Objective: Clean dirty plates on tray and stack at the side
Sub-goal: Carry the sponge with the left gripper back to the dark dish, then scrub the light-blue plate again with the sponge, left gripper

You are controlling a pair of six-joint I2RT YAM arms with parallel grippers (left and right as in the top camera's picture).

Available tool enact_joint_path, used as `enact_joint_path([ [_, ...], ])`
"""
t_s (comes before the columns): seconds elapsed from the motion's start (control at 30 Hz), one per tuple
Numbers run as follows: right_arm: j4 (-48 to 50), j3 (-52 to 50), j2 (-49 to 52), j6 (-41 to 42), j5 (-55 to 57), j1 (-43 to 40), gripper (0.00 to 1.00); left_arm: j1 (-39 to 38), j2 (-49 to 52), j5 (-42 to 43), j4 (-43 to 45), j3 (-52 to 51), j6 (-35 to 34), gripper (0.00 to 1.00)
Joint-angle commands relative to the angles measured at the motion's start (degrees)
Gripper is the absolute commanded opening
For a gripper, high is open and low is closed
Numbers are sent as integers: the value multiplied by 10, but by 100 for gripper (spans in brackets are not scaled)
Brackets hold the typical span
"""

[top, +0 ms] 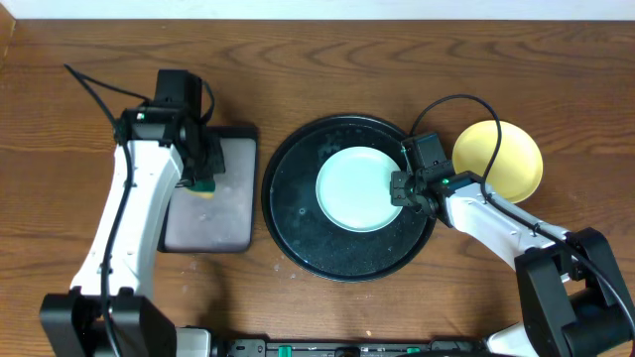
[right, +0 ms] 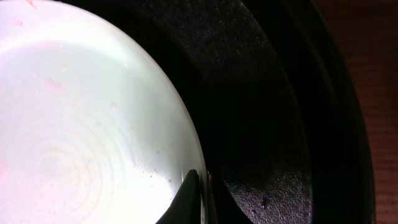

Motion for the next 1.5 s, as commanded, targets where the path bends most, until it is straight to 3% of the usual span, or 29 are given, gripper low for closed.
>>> enact_joint_path([
  [0.0, 1, -3, 4, 1, -9, 4, 4, 3, 5, -5, -7, 12, 3, 7],
  [0.27, 1, -3, 4, 1, -9, 4, 4, -14, -9, -3, 10, 12, 3, 7],
  [0.43, 1, -3, 4, 1, -9, 4, 4, -78, -45, -3, 76, 12, 3, 7],
  [0.6, 1, -3, 4, 1, -9, 4, 4, -149, -44, -3, 120, 11, -53, 7],
  [0.8, 1, -3, 4, 1, -9, 4, 4, -226, -10, 11, 138, 6, -142, 7],
  [1.17, 2, -3, 4, 1, -10, 4, 3, -319, 94, 42, 197, 5, -154, 7],
  [1.47, 2, -3, 4, 1, -10, 4, 3, -330, 166, 43, 213, 5, -203, 7],
])
